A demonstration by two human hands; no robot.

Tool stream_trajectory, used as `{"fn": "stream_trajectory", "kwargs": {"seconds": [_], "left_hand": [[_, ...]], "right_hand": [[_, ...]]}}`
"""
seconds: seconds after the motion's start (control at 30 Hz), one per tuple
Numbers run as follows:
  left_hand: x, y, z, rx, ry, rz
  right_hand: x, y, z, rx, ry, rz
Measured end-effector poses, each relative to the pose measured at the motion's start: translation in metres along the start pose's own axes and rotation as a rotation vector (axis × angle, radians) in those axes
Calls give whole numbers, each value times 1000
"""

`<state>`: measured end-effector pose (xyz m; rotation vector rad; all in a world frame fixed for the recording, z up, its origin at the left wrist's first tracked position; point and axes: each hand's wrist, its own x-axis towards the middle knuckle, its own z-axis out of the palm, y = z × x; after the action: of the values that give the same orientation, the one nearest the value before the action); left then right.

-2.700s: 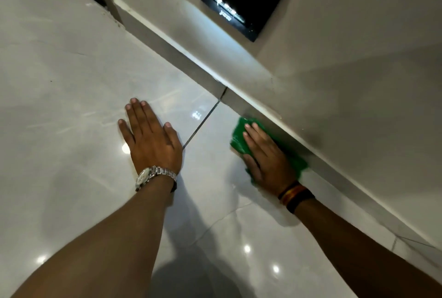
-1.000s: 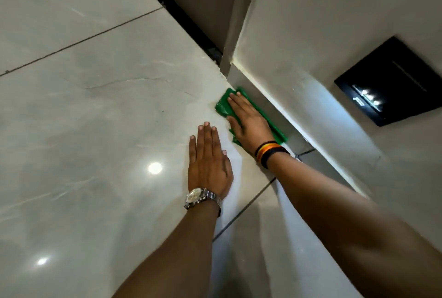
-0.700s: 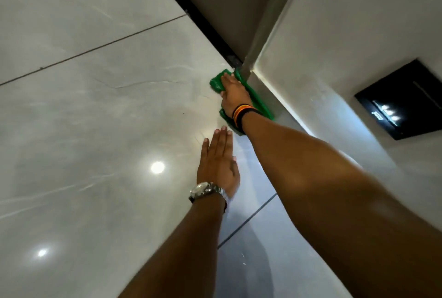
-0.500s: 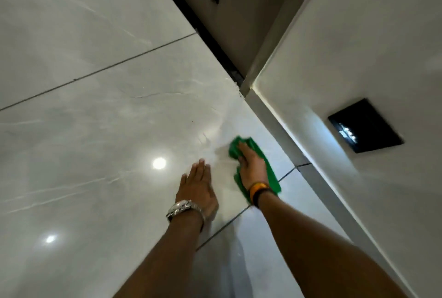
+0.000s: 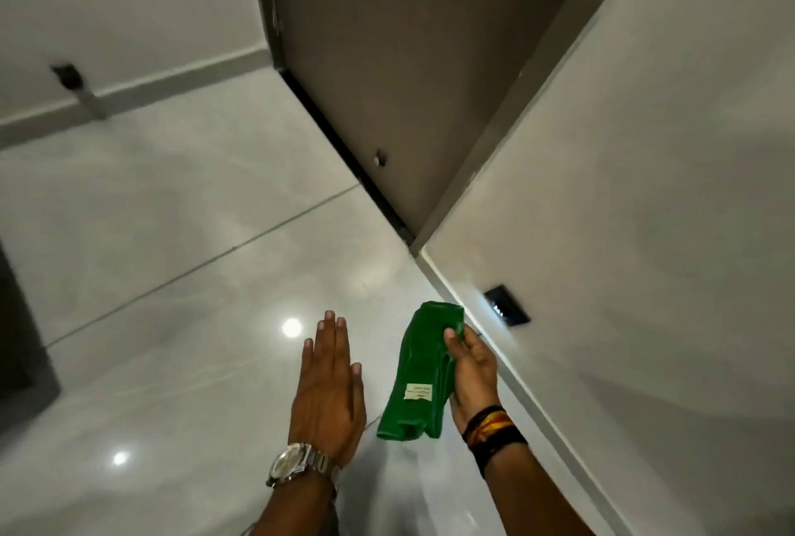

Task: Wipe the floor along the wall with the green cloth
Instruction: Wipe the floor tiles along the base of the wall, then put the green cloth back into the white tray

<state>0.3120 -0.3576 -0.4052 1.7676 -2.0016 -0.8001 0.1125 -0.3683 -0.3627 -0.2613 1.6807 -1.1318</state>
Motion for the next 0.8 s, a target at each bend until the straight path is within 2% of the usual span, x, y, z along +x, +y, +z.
{"fn": "stream_trajectory", "kwargs": {"seconds": [0.1,0.2,0.37,0.57,0.7,0.8], "left_hand": [[-1,58,-87,4,39,69],[-11,125,-173,53,70,185],[-60,222,-253,152,85,285],[-142,325,-239,132,70,326],[-211,394,-194,120,44,424],[-262,429,-162,115,-6,447]], "right_hand": [[-67,-94,15,5,-41,-105],[-149,-177,19,-100,-34,-209],[-275,-253,-12,-388,-44,-469],[-379,-278,-122,-555,1,-726],[-428,-257,-230,-711,74,-881],[-452,-227,-304,-865,67,-906]]}}
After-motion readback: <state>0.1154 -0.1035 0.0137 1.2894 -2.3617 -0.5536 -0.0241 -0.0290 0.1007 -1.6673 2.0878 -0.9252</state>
